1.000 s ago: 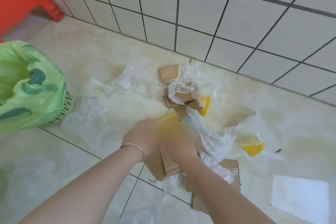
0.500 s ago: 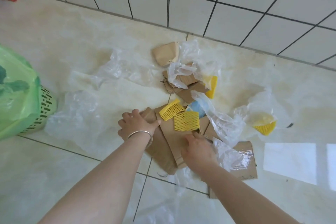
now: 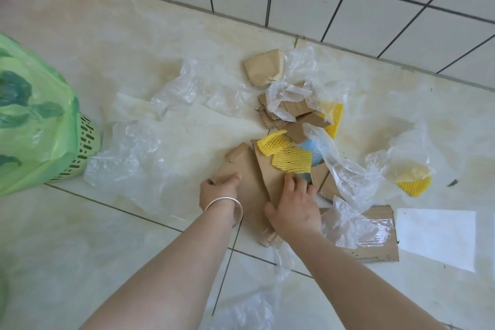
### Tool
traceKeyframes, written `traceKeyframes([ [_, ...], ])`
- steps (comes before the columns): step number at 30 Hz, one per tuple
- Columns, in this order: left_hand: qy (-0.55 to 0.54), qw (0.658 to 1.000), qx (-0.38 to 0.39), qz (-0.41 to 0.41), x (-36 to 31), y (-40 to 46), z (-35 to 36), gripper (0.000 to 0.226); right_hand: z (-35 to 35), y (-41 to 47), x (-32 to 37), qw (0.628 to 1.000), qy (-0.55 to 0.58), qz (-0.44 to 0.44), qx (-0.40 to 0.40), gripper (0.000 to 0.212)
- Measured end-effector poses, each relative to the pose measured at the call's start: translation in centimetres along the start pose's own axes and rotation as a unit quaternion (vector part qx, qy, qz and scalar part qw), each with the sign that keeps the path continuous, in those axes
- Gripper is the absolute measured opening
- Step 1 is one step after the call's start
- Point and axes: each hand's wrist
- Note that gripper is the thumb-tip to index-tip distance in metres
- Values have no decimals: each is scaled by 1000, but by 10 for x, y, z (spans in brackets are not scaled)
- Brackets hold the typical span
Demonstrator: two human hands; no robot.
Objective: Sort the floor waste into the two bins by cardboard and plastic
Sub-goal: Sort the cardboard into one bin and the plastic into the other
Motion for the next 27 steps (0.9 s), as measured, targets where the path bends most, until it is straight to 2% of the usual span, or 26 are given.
traceKeyframes([
  [3, -67, 994, 86, -4, -1, -6, 0, 19, -12, 1, -4, 995, 104, 0, 3, 55],
  [5, -80, 989, 123, -7, -4, -8, 1, 9, -21, 1, -10, 982, 189, 17, -7, 45],
  [7, -77, 983, 166, -3, -6, -11, 1, 7, -26, 2, -17, 972, 233, 39, 0, 39],
  [10, -32, 981, 188, 26, -7, -13, -1, 8, -30, 0, -28, 962, 269, 54, 9, 28],
  [14, -10, 982, 178, 67, -16, -9, -17, 7, -35, -2, -39, 957, 284, 52, 17, 21],
  [18, -65, 980, 173, 80, -25, 2, -48, 12, -50, -1, -43, 923, 381, 59, 10, 25],
  [20, -59, 977, 182, 93, -26, 4, -58, 11, -54, -1, -42, 898, 433, 68, 48, 21],
  [22, -44, 972, 204, 112, -25, 4, -63, 18, -55, -3, -39, 864, 485, 69, 120, 15],
  [25, -42, 963, 236, 125, -23, -1, -59, 23, -52, -10, -25, 808, 545, 70, 213, 23],
  [26, -51, 962, 240, 122, -24, -3, -57, 24, -51, -13, -18, 813, 534, 66, 223, 25],
  [27, -62, 961, 242, 117, -23, -5, -55, 23, -49, -15, -11, 841, 494, 56, 212, 28],
])
Point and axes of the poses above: each hand's wrist, its own y-axis towards the middle knuckle, its own z-axis out of the palm, x = y × z, and after that the axes turned 5 degrees about z, right-handed
